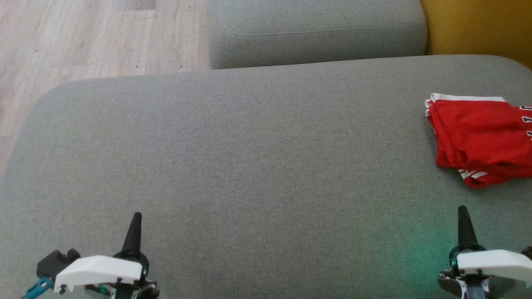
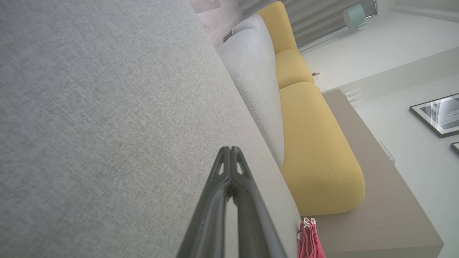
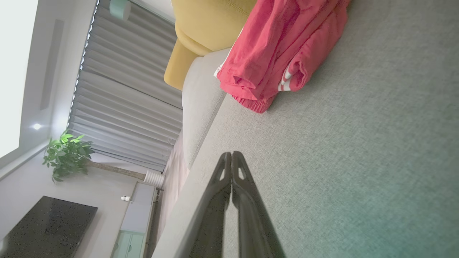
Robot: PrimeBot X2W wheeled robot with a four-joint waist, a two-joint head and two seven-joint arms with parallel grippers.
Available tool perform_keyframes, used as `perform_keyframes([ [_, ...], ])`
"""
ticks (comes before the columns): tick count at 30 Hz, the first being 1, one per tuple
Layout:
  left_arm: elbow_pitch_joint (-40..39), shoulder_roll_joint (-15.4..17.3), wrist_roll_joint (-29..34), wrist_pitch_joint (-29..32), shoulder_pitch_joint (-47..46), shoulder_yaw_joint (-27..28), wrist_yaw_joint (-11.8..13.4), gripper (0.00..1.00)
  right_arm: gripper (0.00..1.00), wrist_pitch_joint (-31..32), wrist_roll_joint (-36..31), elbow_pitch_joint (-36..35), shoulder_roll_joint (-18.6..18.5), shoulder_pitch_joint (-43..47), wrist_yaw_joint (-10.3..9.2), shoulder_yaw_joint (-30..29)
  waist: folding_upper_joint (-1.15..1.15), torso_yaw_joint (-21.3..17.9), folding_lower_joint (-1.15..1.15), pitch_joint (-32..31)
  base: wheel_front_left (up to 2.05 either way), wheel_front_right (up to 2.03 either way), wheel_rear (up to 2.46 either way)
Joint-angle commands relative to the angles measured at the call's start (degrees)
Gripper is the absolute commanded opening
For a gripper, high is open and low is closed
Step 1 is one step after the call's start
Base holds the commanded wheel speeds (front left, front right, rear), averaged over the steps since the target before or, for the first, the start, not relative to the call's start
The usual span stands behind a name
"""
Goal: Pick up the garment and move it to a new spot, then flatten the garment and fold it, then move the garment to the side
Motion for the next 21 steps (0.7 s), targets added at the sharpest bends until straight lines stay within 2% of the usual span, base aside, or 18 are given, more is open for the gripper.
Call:
perform_keyframes([
  [1, -1.6, 0.9, -1.6, 0.3, -3.4, 2.1, -0.6, 0.0, 0.0, 0.4, 1.7, -2.3, -0.5, -3.5, 0.32, 0.5, 0.0, 0.0, 0.0, 0.0, 0.0, 0.0, 0.0],
  [21, -1.3, 0.8, -13.8, 3.5, -6.1, 5.3, -2.5, 0.0, 0.0, 3.5, 15.1, -3.1, -0.6, -5.9, 0.38, 0.2, 0.0, -0.5, 0.0, 0.2, 0.0, 0.0, 0.0],
])
